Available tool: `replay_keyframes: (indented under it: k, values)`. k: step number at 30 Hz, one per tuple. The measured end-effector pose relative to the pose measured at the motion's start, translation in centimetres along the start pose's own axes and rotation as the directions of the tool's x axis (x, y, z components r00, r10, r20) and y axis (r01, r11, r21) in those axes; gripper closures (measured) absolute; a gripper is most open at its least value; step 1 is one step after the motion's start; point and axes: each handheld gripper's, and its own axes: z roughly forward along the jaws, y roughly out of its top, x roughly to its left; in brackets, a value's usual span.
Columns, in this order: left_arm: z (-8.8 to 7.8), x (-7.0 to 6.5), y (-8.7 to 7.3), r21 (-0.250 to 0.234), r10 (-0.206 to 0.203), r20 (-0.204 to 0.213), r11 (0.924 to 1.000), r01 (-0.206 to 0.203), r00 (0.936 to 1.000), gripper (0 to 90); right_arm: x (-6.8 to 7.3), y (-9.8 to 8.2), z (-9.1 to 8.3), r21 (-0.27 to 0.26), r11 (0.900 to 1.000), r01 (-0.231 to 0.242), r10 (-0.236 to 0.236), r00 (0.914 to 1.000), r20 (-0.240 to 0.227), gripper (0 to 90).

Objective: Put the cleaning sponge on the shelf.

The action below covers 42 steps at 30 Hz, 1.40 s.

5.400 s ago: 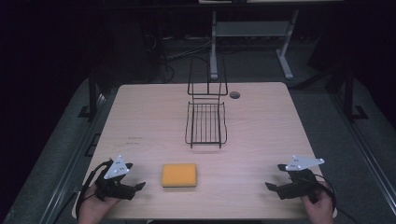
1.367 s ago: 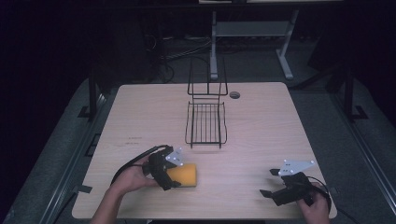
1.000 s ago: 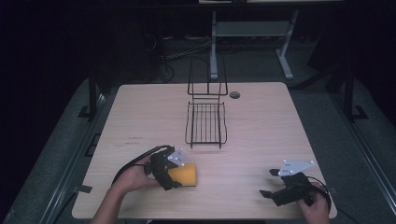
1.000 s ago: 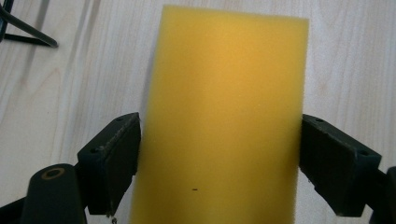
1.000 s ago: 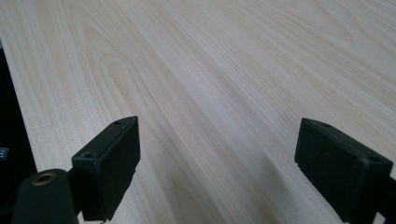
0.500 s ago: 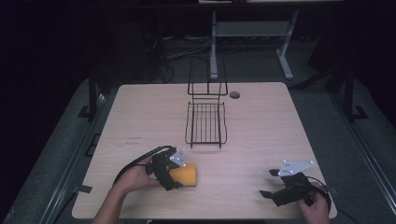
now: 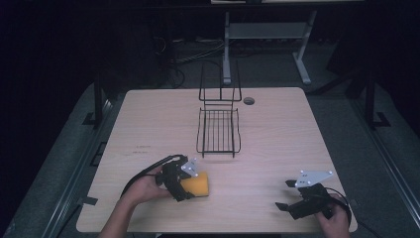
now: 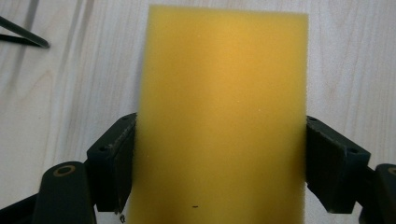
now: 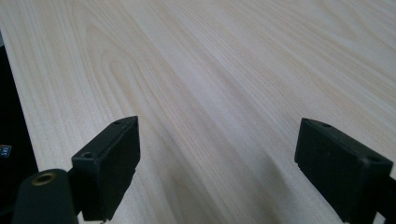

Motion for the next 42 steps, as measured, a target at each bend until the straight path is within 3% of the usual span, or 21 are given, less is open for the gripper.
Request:
replay_keyframes:
  k: [8,13,22,34,42]
  values:
    - [-0.8,0.1,0.0,-0.017,0.0,-0.017,0.9998,0.0,0.9999,21.4,-0.1,0.0,0.0,-0.004,1.0,0.004,-0.004,1.0,0.003,13.9]
    - [-1.3,0.2,0.0,-0.047,-0.021,-0.025,0.9987,0.019,0.9995,21.3,-0.1,0.0,0.0,-0.003,1.0,0.001,-0.001,1.0,0.003,13.8]
    - [-1.7,0.3,0.6,-0.042,-0.015,-0.033,0.999,0.014,0.9993,21.3,-0.1,0.0,0.0,-0.003,1.0,0.003,-0.003,1.0,0.0,13.8]
    - [-2.3,0.9,1.0,-0.065,-0.049,-0.03,0.9968,0.047,0.9984,21.3,0.0,0.0,0.1,-0.002,1.0,0.0,0.0,1.0,0.006,13.8]
    - [-2.3,1.0,2.0,-0.064,-0.043,-0.032,0.9971,0.041,0.9986,21.2,0.0,0.0,0.1,0.001,1.0,0.006,-0.006,0.9999,0.011,13.9]
